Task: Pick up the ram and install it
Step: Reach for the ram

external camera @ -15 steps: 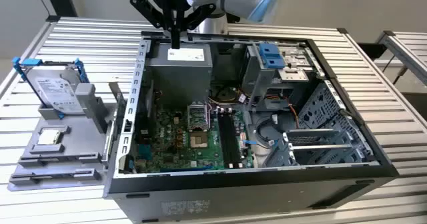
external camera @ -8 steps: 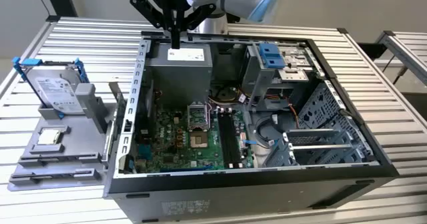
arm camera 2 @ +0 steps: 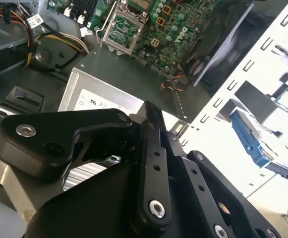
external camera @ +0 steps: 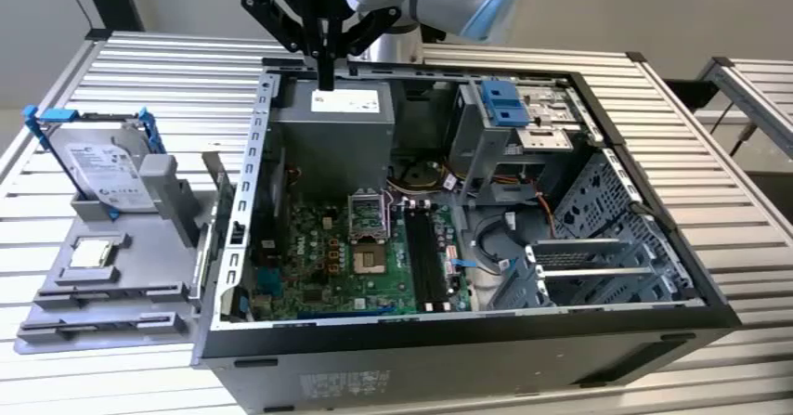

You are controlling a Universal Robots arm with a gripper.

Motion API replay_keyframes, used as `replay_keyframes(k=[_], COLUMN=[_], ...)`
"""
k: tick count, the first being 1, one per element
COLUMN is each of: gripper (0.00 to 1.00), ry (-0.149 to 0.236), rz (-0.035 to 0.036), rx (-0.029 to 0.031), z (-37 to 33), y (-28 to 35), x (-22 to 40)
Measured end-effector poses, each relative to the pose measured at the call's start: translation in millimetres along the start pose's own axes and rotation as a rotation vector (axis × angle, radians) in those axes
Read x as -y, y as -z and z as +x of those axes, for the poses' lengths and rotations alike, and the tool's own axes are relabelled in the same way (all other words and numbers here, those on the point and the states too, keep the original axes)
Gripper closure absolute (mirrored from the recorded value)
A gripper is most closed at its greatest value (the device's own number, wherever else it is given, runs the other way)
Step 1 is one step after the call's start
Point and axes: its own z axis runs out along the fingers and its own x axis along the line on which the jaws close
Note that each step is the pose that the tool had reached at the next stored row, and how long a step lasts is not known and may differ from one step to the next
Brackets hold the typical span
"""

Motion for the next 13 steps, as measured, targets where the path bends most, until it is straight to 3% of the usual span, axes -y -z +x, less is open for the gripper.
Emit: replay_keyframes(k=[13], gripper=[1.00], ry=[0.000], rz=[0.0002], rx=[-0.0001], z=[2.8], y=[0.2], x=[0.2])
